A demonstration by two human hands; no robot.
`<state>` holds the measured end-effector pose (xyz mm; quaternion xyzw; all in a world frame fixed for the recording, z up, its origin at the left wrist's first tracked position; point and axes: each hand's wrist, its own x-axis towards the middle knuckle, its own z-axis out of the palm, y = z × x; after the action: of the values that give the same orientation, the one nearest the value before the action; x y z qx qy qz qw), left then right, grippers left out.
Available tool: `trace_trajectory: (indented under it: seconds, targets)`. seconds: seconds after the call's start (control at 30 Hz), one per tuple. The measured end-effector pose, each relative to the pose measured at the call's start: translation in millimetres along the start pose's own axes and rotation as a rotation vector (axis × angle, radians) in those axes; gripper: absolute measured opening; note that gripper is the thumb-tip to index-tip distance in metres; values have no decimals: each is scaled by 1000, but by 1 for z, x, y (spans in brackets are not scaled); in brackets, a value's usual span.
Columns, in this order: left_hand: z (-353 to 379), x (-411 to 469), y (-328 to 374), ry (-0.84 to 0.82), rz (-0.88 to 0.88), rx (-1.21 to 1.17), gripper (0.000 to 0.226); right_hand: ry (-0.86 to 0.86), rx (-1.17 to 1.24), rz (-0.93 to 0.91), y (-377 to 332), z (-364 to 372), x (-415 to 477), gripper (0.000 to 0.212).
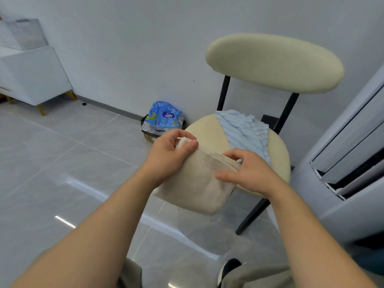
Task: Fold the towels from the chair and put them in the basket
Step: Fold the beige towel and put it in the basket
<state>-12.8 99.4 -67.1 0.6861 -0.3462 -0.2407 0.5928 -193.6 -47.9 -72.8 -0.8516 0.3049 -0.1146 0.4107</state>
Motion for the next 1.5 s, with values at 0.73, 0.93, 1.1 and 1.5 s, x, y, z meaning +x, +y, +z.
trace_trajectory:
  seconds: [0.73,0.93,1.1,1.5]
  targets:
    - [-26,8,-7,-405,-322,45,73,311,-439,-344,-14,24,-5,55]
    - [-52,10,-15,-495,-449,8,31,533,-414,-504,-5,25,-1,57]
    - [-39,10,-16,-295,-637,34,27,582,-413,-566,-6,29,0,57]
    - [-20,4,-13,-347,-903,2,14,563,-459,-639,-6,35,2,43]
